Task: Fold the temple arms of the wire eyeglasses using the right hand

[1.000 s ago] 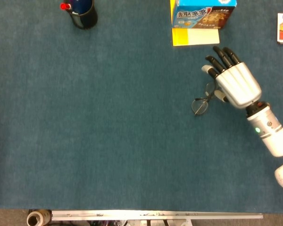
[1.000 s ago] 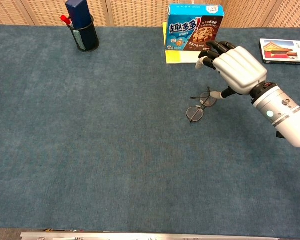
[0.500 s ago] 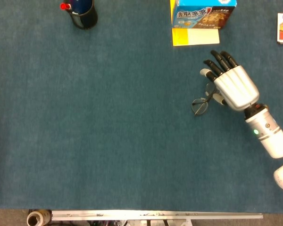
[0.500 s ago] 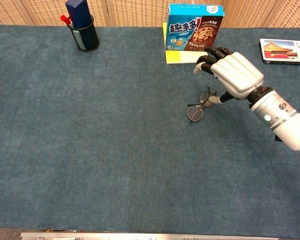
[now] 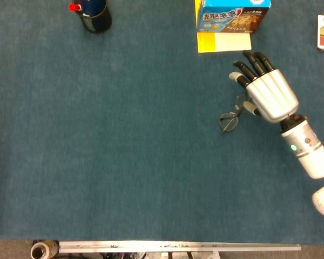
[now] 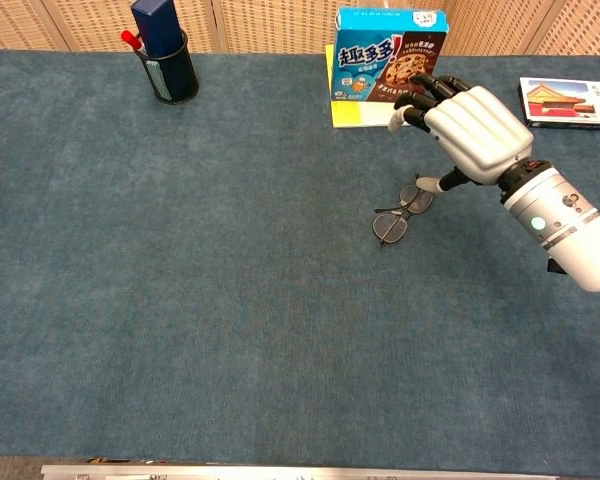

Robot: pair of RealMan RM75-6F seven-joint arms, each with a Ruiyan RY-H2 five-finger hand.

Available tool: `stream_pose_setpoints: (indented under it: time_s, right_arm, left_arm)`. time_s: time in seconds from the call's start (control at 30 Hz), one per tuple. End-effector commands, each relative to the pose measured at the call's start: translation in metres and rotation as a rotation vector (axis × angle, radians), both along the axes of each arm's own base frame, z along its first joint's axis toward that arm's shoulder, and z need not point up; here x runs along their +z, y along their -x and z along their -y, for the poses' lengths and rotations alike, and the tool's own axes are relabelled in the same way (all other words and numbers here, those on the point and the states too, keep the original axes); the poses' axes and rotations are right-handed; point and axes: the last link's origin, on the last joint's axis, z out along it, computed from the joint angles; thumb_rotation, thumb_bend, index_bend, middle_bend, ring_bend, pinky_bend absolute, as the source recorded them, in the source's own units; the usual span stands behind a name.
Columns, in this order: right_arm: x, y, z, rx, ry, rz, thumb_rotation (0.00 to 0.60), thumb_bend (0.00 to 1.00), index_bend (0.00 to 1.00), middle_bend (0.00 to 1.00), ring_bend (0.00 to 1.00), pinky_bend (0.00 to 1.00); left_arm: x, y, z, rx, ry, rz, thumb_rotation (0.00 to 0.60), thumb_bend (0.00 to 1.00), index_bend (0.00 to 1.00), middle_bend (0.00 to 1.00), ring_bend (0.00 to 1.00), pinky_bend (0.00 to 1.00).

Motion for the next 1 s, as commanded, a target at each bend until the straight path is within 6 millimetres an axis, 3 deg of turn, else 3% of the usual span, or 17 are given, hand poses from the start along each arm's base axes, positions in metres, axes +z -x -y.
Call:
stream_pose_setpoints:
  time_s: [0.03,0.63,1.0]
  right_arm:
    - [-0.003,-0.001,0.000,-0.003,-0.005,-0.007,0.600,0.03,0.34,0.25,0.08,0.16]
    - [-0.030,0.006,-0.004,-0.037,-0.054,-0.025,0.600,0.03,0.34,0.25,0.08,0.16]
    - [-0.030,0.010,-0.004,-0.046,-0.055,-0.011,0.600,0.03,0.34,0.25,0.08,0.16]
  left_arm:
    - [0.000,0.000,0.000,0.001,-0.001,0.002,0.600,0.10,0.21,0.22,0.23,0.49]
    - [0.004,0.000,0.000,0.001,-0.012,0.011,0.600,0.10,0.21,0.22,0.23,0.49]
    - [0.004,0.001,0.000,0.001,-0.013,0.010,0.600,0.10,0.21,0.22,0.23,0.49]
